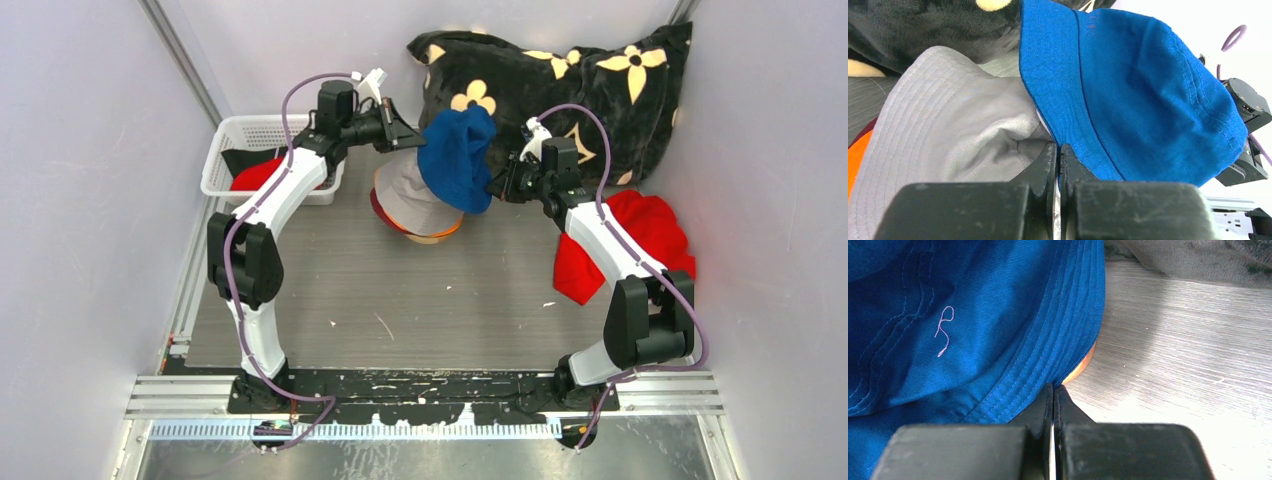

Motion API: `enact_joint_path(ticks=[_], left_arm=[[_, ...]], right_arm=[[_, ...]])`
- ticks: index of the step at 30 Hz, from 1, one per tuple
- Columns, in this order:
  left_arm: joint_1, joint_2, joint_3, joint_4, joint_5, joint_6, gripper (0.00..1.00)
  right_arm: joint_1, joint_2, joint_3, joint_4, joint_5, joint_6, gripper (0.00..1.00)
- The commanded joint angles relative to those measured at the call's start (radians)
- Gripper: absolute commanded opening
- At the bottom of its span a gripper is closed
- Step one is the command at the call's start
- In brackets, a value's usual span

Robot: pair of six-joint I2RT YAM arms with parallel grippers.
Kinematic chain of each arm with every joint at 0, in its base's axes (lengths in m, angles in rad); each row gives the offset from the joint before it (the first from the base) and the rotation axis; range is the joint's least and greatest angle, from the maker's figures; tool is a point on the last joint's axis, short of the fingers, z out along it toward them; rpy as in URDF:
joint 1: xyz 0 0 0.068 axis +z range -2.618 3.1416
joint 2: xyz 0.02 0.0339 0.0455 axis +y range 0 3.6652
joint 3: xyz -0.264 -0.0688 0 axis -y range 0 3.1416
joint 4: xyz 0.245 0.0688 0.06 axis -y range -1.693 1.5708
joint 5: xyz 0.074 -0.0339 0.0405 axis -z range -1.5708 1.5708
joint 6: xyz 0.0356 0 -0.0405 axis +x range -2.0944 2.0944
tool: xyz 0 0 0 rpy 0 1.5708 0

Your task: Stack the hats

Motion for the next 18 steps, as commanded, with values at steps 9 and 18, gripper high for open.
enact_joint_path(ticks=[9, 18], left_arm=[[0.010, -0.219, -0.120, 0.119, -0.079, 0.029, 0.00], [0.102, -0.356, -0.385, 0.197, -0.093, -0.010, 0.00]], right_arm=[[0.005, -0.072, 0.016, 0.054, 0.036, -0.007, 0.01], [0.005, -0.052, 0.009, 0.108, 0.037, 0.027, 0.01]])
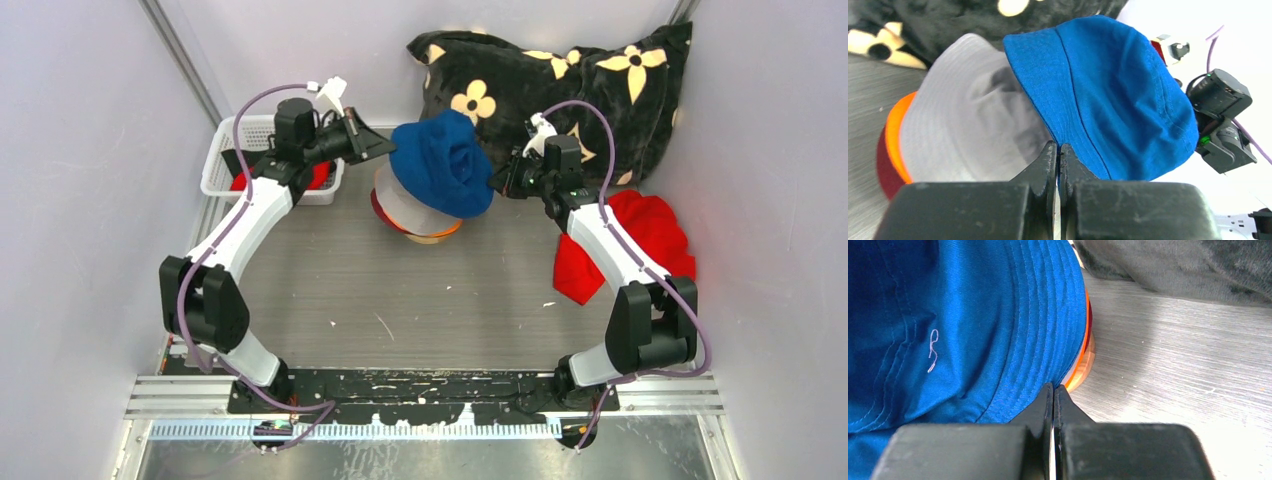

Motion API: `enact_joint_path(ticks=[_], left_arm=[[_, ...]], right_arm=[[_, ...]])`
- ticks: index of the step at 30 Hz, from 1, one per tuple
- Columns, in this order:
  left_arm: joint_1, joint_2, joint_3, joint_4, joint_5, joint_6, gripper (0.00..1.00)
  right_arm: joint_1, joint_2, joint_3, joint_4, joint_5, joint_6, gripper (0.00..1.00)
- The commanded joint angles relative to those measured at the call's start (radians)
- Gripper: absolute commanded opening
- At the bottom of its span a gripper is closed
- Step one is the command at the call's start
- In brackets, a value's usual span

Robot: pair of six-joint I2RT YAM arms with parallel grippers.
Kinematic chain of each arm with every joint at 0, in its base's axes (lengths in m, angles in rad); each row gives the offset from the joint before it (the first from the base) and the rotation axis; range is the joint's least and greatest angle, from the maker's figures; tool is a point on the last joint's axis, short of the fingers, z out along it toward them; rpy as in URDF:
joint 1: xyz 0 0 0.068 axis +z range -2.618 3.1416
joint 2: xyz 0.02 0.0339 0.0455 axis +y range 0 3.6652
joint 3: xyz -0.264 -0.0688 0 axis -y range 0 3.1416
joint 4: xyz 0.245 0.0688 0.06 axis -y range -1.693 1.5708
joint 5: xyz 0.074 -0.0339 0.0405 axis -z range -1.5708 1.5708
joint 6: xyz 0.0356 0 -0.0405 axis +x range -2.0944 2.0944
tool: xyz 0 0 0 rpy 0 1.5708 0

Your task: Stack the hats

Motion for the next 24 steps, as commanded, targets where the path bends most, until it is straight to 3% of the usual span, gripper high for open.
enact_joint_path(ticks=[1, 16, 24], left_arm=[[0.048, -0.042, -0.084, 0.085, -0.022, -0.007, 0.00], [0.101, 0.138, -0.176, 0.298, 0.032, -0.136, 0.00], [0.100, 0.154, -0.203, 0.273, 0.048, -0.130, 0.00]], right_arm=[[0.005, -0.022, 0.004, 0.088, 0.009, 0.023, 0.01], [0.006, 0.115, -0.020, 0.119, 0.072, 0.024, 0.01], [0.016, 0.175, -0.016, 0.149, 0.067, 0.039, 0.01]])
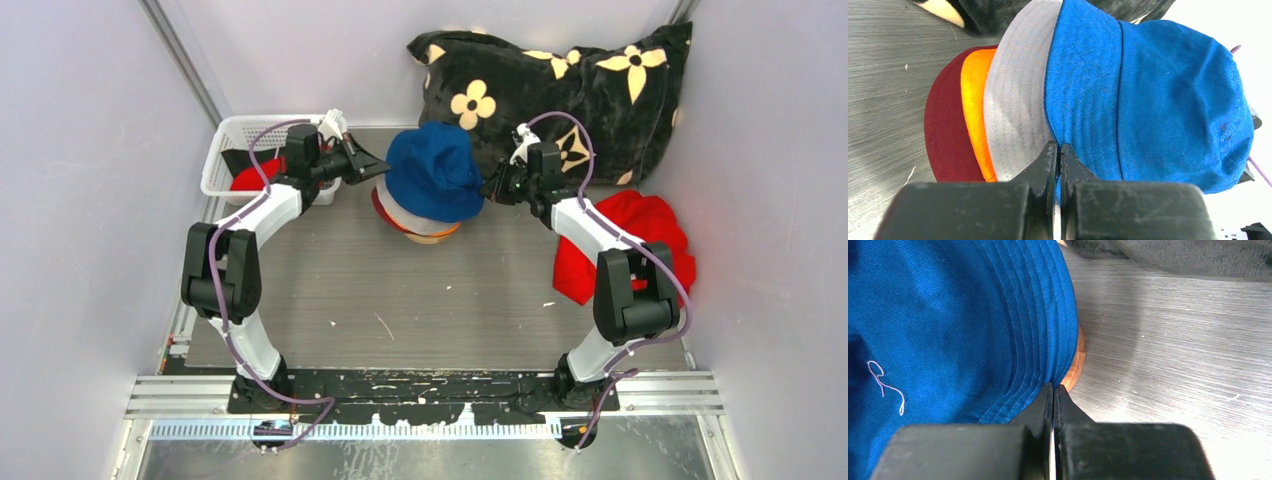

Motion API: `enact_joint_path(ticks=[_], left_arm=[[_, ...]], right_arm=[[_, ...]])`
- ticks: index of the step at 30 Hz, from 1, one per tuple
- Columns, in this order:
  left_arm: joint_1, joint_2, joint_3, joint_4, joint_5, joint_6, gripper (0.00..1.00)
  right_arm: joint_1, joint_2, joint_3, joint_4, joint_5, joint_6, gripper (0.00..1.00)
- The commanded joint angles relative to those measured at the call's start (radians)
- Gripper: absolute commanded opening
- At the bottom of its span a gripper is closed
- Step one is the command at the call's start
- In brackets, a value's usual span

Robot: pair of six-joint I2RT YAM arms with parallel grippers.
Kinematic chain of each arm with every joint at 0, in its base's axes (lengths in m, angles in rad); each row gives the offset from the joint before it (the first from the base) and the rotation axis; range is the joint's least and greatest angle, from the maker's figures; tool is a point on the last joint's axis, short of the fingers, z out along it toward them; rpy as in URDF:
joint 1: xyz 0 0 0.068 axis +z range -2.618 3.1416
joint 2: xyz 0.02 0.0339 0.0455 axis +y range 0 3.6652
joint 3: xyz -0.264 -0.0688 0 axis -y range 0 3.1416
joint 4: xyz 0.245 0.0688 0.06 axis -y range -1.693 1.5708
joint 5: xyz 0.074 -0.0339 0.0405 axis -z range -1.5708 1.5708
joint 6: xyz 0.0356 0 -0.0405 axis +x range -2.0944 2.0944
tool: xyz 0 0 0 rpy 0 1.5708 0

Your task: Stack the hats

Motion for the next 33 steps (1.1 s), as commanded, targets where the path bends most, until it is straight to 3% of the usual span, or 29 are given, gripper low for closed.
enact_joint_path(ticks=[1, 5, 14, 28, 30, 32, 33], left_arm=[[0.010, -0.021, -0.027, 0.012, -0.020, 0.031, 0.00], [0.027, -0.041, -0.078, -0.087, -0.069, 0.081, 0.00], [0.074, -0.051, -0.175, -0.085, -0.079, 0.090, 0.00], [0.074, -0.024, -0.146, -0.049, -0.064, 0.060, 0.00], [0.074, -0.035, -0.137, -0.079, -0.083, 0.074, 0.08], [0.074, -0.052, -0.126, -0.120, -0.121, 0.096, 0.17], [0.074, -0.066, -0.123, -0.146, -0.148, 0.109, 0.22]], right_arm=[[0.005, 0.012, -0.002, 0.049, 0.041, -0.003, 0.01], [0.014, 0.031, 0.004, 0.058, 0.041, -0.003, 0.01], [0.015, 0.068, 0.006, 0.074, 0.037, 0.000, 0.01], [0.018, 0.039, -0.006, 0.064, 0.060, -0.004, 0.01], [0.017, 0.010, -0.007, 0.059, 0.088, -0.007, 0.01], [0.017, -0.013, 0.000, 0.041, 0.109, -0.016, 0.14], [0.017, -0.023, 0.007, 0.029, 0.121, -0.021, 0.37]])
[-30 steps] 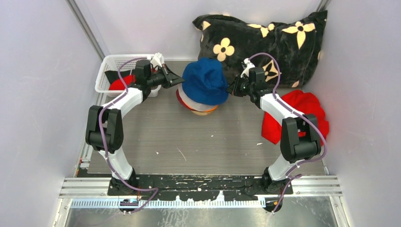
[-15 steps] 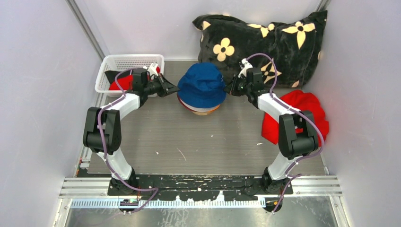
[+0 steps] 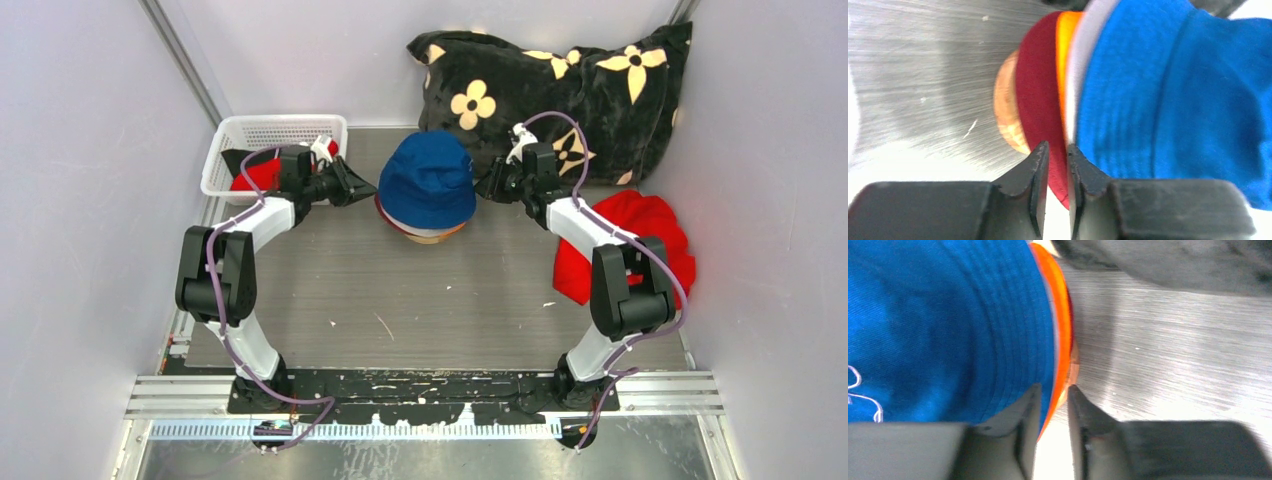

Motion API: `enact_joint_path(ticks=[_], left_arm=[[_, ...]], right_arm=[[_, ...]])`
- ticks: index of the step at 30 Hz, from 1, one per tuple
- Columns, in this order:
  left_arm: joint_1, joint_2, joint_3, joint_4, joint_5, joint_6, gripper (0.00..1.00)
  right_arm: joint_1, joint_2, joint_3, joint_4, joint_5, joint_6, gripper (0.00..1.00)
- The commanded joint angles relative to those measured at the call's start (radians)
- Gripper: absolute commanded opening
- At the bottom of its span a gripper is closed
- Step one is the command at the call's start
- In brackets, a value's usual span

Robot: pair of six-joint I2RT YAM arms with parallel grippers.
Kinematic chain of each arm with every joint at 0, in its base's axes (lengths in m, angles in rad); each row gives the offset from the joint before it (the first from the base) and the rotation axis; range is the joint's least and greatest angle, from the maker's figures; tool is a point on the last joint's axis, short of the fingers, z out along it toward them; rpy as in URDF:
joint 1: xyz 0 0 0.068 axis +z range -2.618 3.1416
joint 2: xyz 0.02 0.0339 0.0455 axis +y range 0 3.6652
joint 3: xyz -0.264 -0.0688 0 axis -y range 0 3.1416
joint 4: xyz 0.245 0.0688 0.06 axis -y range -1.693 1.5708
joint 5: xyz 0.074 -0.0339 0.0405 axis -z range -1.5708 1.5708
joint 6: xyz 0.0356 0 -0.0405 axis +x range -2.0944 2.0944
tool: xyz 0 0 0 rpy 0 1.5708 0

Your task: Stack the hats

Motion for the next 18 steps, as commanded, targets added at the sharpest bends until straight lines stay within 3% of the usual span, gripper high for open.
enact_joint_path(ticks=[1, 4, 7, 12, 18], left_arm=[[0.024, -0.053, 0.033, -0.138, -0.146, 0.084, 0.26], [0.024, -0.115, 0.066, -0.252, -0.273, 0.134, 0.34], [0.023, -0.176, 0.109, -0.347, -0.405, 0.179, 0.36], [0.024, -0.235, 0.182, -0.379, -0.596, 0.249, 0.41], [0.031, -0.108, 0.378, -0.485, -0.821, 0.369, 0.52]], right_arm=[[-0.005, -0.082, 0.008, -0.061, 0.109, -0.034, 0.52], [-0.006, -0.135, 0.007, -0.091, 0.184, -0.044, 0.86], [-0.006, -0.197, 0.009, -0.115, 0.265, -0.053, 0.99], [-0.006, -0.276, 0.025, -0.120, 0.326, -0.057, 1.00], [-0.006, -0.300, 0.084, -0.145, 0.307, -0.080, 1.00]])
